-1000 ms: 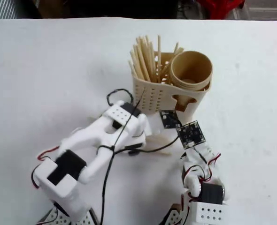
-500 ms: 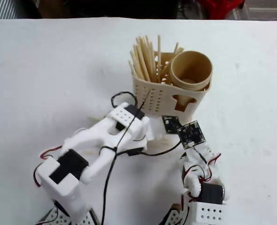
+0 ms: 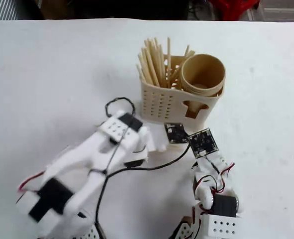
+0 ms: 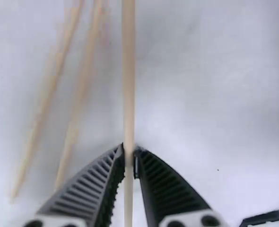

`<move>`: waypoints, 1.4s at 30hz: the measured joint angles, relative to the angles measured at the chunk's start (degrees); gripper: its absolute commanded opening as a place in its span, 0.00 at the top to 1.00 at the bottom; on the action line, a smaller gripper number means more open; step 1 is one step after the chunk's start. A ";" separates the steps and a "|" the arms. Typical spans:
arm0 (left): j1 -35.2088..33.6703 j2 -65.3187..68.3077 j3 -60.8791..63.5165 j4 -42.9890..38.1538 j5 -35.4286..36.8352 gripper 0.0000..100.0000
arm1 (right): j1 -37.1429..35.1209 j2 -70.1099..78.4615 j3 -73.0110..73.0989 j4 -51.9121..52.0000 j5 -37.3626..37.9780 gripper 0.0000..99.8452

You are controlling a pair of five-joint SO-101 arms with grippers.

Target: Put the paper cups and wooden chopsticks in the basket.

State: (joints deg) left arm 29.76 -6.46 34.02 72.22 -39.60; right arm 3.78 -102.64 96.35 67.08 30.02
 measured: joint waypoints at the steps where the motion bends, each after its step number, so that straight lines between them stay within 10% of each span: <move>1: -0.09 -2.29 0.97 0.00 0.00 0.98 | 0.00 0.00 0.00 0.00 0.00 0.96; 10: -2.11 -20.48 0.70 3.78 2.99 0.98 | 0.09 0.00 0.00 0.00 0.00 0.96; 18: -2.37 -28.75 -23.12 7.21 14.15 0.98 | 0.09 0.00 0.00 0.00 0.00 0.96; 32: 1.41 2.02 -68.92 -7.91 30.51 0.98 | 0.09 0.00 0.00 0.00 0.00 0.96; 42: -0.62 11.78 -73.14 -10.02 38.68 0.98 | 0.09 0.00 0.00 0.00 0.00 0.96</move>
State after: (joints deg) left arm 29.14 5.32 -39.12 62.20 -0.92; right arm 3.87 -102.64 96.35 67.08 30.02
